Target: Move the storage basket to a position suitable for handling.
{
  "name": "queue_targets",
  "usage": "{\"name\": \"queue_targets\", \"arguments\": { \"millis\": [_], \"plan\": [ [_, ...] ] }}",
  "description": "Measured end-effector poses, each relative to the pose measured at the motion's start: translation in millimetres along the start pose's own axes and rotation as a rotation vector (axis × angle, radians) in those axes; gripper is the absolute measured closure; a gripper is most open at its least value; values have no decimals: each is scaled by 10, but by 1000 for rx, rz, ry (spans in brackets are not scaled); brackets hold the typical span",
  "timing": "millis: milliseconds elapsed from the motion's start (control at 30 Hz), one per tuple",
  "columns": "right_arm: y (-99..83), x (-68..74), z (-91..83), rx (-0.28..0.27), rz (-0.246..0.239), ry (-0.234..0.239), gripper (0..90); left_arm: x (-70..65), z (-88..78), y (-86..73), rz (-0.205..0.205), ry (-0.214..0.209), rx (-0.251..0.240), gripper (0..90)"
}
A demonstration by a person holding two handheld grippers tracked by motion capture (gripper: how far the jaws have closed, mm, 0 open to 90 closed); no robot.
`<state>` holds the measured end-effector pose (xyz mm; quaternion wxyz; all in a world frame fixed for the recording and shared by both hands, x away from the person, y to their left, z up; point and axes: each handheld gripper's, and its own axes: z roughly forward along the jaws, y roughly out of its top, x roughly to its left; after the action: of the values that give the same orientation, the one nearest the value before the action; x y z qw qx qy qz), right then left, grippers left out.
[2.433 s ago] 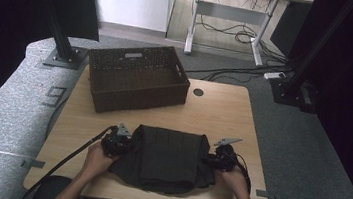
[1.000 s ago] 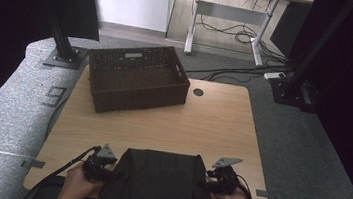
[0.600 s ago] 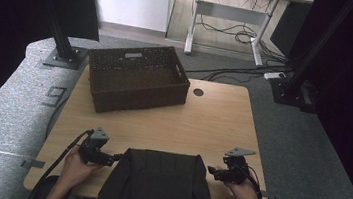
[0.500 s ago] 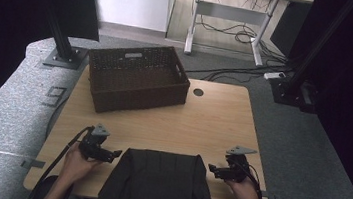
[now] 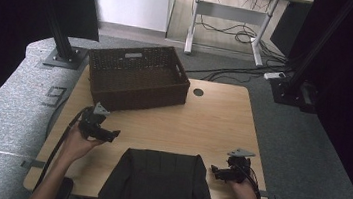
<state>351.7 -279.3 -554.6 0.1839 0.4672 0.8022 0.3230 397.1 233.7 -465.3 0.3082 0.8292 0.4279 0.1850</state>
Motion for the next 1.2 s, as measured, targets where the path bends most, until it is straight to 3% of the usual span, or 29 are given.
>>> {"name": "queue_targets", "arguments": {
  "millis": [100,400,667,933,1200],
  "plan": [
    [-36,-2,6,-36,8,-7,0,101,-45,103,-21,15,-23,114],
    [-36,-2,5,-36,8,-7,0,419,-185,372,-66,51,-46,232],
    [-37,-2,7,-38,7,-8,0,722,-233,537,-112,134,-44,292],
    [-37,-2,7,-38,8,-8,0,961,-194,637,-141,200,-38,361],
    [-37,-2,7,-38,8,-8,0,1125,-19,655,-183,211,-8,463]
  ]
}}
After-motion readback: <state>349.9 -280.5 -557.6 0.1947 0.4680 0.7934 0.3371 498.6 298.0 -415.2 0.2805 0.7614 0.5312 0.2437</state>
